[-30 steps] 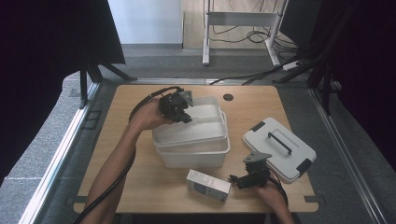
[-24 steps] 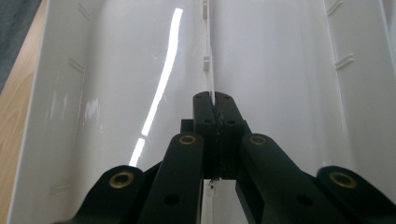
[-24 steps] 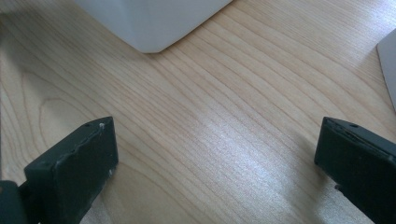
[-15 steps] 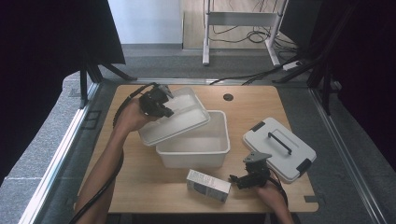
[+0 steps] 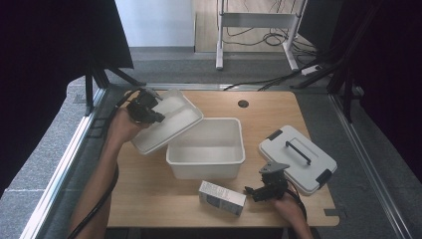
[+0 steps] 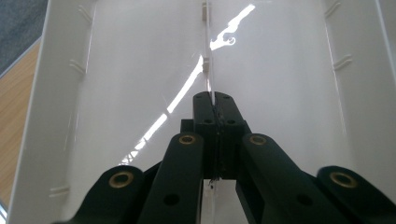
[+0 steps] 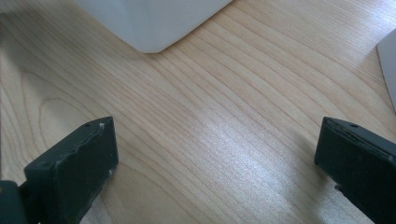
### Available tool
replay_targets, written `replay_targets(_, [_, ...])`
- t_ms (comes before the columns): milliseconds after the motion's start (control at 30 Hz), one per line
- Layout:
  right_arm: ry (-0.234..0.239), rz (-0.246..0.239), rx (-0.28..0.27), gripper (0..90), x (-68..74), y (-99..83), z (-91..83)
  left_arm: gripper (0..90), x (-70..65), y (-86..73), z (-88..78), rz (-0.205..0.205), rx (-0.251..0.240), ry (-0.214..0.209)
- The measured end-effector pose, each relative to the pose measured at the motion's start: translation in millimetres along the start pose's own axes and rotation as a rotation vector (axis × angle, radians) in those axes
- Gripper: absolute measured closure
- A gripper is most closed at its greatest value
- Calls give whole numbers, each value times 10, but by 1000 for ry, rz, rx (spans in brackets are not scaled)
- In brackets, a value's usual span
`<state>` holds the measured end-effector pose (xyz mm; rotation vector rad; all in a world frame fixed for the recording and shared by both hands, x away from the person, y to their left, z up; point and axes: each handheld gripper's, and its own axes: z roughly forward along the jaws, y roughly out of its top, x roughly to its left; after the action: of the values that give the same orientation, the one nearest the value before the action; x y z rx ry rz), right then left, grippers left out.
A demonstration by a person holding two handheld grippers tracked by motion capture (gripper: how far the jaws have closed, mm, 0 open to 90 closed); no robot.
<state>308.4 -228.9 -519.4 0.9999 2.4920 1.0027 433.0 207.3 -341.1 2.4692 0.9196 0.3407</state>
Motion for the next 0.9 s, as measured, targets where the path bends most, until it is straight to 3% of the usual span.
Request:
replay_targets(500, [1,1,1,0,1,0,0,892,320,-439,-136,-131,3,89])
replay_targets(900, [1,1,1,0,1,0,0,892,491,-790,-146,-200,16,127])
